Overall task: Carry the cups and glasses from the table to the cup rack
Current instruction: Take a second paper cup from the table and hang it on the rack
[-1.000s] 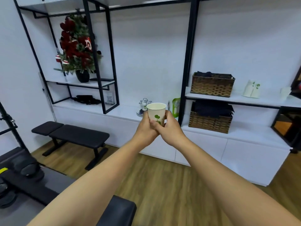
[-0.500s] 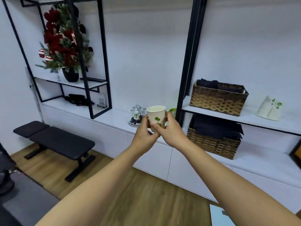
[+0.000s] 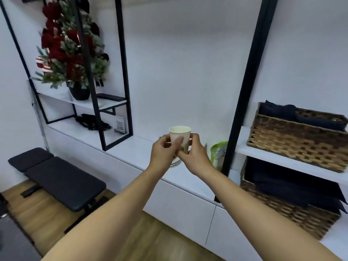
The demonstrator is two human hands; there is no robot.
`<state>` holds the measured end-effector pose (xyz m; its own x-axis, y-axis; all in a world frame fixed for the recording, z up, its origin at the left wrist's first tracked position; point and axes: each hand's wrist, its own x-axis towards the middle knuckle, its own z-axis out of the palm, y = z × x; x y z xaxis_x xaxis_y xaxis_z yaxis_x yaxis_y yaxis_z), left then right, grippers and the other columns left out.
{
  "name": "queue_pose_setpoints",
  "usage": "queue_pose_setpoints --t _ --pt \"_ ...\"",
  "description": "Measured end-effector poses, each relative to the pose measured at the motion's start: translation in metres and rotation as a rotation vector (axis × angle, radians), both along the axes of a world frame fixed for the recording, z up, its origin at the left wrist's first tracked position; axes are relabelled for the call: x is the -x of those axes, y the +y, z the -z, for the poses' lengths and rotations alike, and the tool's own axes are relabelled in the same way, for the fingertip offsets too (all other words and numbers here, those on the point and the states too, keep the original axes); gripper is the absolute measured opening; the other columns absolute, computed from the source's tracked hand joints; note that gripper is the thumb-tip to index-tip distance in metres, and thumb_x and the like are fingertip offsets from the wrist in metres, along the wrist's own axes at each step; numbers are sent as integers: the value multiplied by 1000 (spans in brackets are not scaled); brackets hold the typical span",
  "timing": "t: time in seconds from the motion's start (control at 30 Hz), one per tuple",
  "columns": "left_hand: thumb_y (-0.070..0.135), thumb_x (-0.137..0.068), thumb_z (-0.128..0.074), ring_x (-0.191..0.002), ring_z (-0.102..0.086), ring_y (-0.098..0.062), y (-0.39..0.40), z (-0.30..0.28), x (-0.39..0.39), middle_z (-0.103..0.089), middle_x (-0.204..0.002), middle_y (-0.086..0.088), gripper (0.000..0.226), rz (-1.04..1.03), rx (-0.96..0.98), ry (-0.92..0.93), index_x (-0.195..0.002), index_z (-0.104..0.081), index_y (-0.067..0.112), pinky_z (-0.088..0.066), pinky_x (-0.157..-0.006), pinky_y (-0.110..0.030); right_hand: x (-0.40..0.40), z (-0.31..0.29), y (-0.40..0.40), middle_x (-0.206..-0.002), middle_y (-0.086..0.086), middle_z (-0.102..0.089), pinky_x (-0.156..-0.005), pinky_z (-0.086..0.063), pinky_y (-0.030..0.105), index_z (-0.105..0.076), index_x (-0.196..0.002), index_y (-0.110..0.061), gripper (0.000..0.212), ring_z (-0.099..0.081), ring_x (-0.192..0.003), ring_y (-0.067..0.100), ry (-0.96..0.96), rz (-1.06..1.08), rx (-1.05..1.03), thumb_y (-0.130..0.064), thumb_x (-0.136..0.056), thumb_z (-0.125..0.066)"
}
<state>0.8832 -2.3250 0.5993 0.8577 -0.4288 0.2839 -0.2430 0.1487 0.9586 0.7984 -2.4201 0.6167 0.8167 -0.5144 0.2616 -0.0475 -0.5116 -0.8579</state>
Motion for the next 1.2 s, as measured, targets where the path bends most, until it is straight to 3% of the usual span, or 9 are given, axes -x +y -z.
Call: queue_pose_setpoints --t 0.17,0.27,0.4,0.57,0.67,0.83,0.97,1.07,1.2 --pt "37 -93 -71 -72 -69 -22 -47 -3 -94 -73 -75 0 29 -48 25 151 -100 -57 12 -56 -73 -39 -80 8 -45 -100 -15 -56 -50 -36 8 -38 -131 -27 56 -59 -78 -3 4 6 -40 -39 -88 -73" --pt "42 -88 -74 -82 -73 -30 -75 4 -132 -69 -84 -11 39 -74 41 176 -95 -53 10 -60 -81 -50 -119 14 -70 -106 -8 -57 -51 -36 8 -38 -132 -25 55 -57 -78 -4 23 23 -40 -33 -89 -72" --pt "36 -95 -68 -80 -73 -24 -108 13 -175 -64 -98 -14 32 -82 18 159 -94 -50 9 -63 -63 -39 -169 24 -107 -107 -2 -56 -51 -37 6 -39 -130 -22 51 -55 -77 -2 40 50 -44 -30 -90 -70" --pt "33 -95 -67 -76 -71 -26 -144 34 -238 -66 -93 -4 20 -163 -132 -39 -90 -55 18 -58 -57 -34 -228 43 -157 -117 6 -51 -54 -37 12 -41 -125 -26 48 -54 -82 2 51 74 -25 -29 -87 -70" --pt "26 -95 -63 -75 -65 -5 -173 47 -282 -64 -98 4 4 -200 -241 -191 -95 -59 26 -57 -69 -34 -270 54 -190 -120 4 -43 -56 -38 6 -47 -128 -23 48 -53 -83 1 63 68 -14 -25 -87 -70" --pt "14 -98 -57 -93 -60 -8 -223 63 -347 -53 -105 11 20 -118 -426 -416 -111 -68 23 -51 -80 -28 -339 61 -241 -124 1 -37 -73 -35 13 -50 -134 -22 52 -47 -102 9 104 56 0 -24 -86 -71" --pt "10 -95 -58 -113 -50 -16 -245 72 -390 -56 -114 5 30 -43 -581 -556 -124 -63 15 -41 -85 -23 -386 71 -276 -123 -3 -34 -70 -35 8 -46 -136 -19 57 -45 -102 8 153 24 48 -24 -85 -72" --pt "17 -95 -59 -115 -51 -21 -253 83 -409 -61 -117 -2 32 20 -649 -456 -127 -59 13 -46 -92 -33 -414 88 -291 -123 -3 -35 -84 -34 19 -45 -136 -15 60 -46 -105 10 204 24 61 -23 -83 -73" --pt "23 -91 -57 -109 -60 -16 -255 115 -432 -62 -123 5 47 138 -715 -299 -137 -49 28 -53 -94 -41 -439 118 -299 -124 1 -39 -82 -36 21 -46 -134 -12 59 -49 -104 12 280 -43 115 -22 -83 -73"
